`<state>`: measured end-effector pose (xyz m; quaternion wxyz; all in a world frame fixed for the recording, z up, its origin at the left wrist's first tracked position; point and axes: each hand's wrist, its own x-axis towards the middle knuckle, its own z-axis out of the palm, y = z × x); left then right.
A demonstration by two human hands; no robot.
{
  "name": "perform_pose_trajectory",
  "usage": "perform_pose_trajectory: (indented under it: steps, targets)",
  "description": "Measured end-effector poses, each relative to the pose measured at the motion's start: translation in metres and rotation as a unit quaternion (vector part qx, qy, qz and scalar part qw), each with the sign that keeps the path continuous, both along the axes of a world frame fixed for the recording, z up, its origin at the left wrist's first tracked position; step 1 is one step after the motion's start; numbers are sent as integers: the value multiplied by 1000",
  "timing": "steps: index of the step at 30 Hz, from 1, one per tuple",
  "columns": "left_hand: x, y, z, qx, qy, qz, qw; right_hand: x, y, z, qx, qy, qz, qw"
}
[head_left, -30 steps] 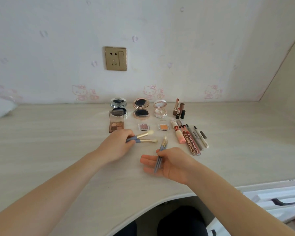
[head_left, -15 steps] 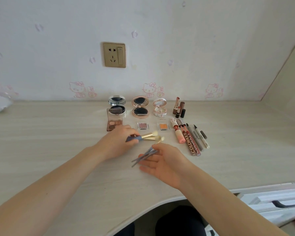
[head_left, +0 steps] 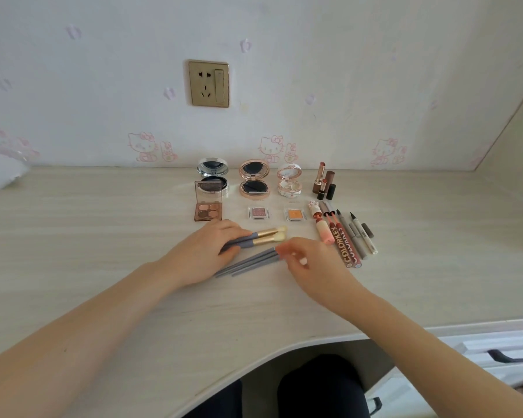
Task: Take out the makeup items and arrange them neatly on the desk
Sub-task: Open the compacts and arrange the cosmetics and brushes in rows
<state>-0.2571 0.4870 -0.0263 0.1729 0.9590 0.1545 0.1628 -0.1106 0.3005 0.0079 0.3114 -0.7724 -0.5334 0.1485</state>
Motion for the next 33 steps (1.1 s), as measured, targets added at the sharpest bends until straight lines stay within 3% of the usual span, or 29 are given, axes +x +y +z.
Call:
perform_pose_trajectory:
  steps: [3,7,12,22,33]
  targets:
    - [-6,-2,-2,9,-59,7,998,12,6,-24,43,-242,100,964]
    - [-13,1,-4,33,-88,10,996,20,15,-42,81,-333,114,932]
    - [-13,4,-7,45,-107,-5,993,16,19,-43,119,-363,118,917]
    - [-3,5,-1,38,-105,-21,994,14,33,-43,118,-338,105,928]
    - [-10,4,-12,44,-111,-23,993,17,38,-45,138,-336,186,913]
